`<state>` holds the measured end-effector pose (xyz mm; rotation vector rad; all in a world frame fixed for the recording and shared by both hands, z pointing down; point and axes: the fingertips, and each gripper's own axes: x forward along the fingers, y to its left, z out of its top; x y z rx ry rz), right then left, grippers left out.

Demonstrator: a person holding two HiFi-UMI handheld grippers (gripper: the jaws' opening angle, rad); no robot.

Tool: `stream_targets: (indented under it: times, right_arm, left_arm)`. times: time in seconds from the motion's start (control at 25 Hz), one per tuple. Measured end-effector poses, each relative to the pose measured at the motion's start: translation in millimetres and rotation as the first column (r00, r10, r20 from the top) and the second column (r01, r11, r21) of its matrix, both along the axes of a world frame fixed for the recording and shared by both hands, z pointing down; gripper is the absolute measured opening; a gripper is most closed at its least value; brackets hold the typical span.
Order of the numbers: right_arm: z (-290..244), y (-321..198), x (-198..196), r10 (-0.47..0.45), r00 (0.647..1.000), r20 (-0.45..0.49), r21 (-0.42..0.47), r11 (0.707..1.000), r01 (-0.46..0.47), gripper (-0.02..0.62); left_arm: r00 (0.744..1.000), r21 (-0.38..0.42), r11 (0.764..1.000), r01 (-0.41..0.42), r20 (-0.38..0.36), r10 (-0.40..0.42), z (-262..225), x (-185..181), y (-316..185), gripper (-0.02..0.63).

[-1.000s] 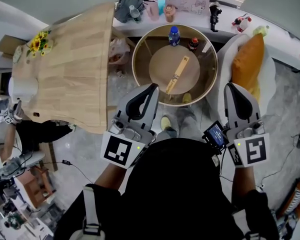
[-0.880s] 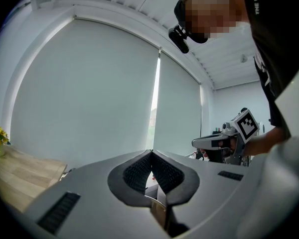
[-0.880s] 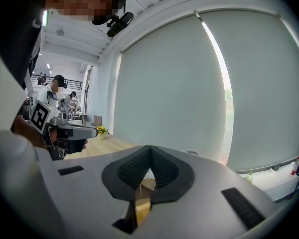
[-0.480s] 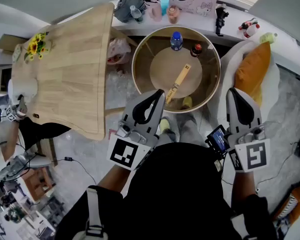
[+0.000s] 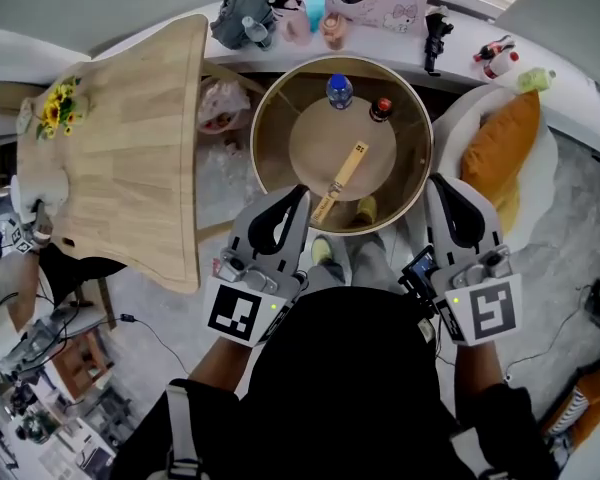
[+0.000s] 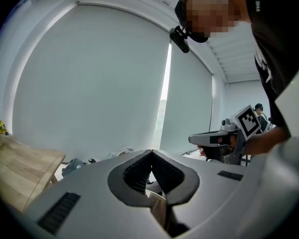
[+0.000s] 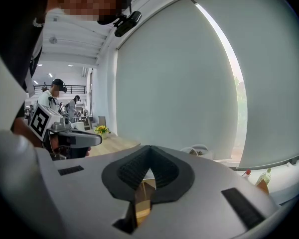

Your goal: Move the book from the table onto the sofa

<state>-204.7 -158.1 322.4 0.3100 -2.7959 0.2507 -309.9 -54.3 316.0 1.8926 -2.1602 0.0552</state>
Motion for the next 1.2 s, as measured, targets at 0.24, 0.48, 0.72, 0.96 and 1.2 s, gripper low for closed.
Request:
stream_targets:
  times: [0.24,0.48,0.72,0.96,1.2]
  right_arm:
    - [0,-32,-9,0.0,0.998,0.056,-0.005,1.0,0.0,0.009]
    - [14,-51,-12,-0.04,0.998,0.043,-0.023,0.999,0.041,0.009]
    - [17,-65,-20,-0.019,0.999,0.041,-0.008,1.0,0.02,0.009]
    - [38,-55,-13,-0.016,1.0,-0.005,-0.016,1.0,0.016,0.009]
    - [67,-52,-1,0.007,0.999,-0.04,-0.038,0.999,-0.008,0.009]
  left_arm:
    - [1.0,-0.038,0.999,0.018,0.02,-0.017,8,-4,-21,0.003]
    - [0.997,-0.065,0.996,0.067,0.033,-0.065,10,-13,-31,0.003]
    - [0.996,-0.081,0.994,0.076,0.045,-0.072,23,-22,-34,0.003]
    - [0.997,-0.081,0.995,0.057,0.058,-0.053,43,-32,-33,0.003]
    - [0.999,-0.206,0.978,0.03,-0.012,-0.033,108,-34,-31,0.003]
